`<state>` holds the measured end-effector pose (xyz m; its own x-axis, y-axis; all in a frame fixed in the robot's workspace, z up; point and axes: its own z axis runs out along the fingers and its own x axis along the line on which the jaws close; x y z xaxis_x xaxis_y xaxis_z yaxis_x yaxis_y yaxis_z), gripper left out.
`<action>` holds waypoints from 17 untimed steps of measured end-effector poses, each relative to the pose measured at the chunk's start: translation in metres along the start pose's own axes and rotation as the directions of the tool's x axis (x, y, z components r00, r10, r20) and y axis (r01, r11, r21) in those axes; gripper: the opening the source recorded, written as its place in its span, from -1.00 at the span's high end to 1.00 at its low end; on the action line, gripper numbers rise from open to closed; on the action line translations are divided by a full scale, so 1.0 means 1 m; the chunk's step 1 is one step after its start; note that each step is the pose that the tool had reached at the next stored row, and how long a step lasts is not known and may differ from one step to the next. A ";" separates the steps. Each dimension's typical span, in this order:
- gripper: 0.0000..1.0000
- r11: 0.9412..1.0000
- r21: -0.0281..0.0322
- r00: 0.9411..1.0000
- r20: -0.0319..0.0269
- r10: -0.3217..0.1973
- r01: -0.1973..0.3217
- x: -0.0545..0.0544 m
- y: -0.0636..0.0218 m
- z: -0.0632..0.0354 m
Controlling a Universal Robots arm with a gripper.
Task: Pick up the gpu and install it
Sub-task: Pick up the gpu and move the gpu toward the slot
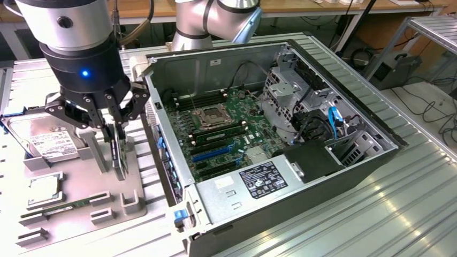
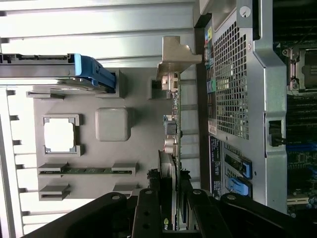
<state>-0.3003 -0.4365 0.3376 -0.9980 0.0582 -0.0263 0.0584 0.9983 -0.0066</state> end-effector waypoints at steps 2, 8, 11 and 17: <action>0.48 1.000 0.000 1.000 0.000 0.000 0.000 0.000 0.0000 -0.0007; 0.48 1.000 0.000 1.000 0.000 0.000 0.000 0.000 0.0000 -0.0027; 0.48 1.000 0.000 1.000 0.000 0.000 0.000 0.000 0.0000 -0.0038; 0.48 1.000 0.000 1.000 0.000 0.000 0.000 0.000 0.0000 -0.0056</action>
<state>-0.3003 -0.4365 0.3433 -0.9980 0.0582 -0.0262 0.0584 0.9983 -0.0066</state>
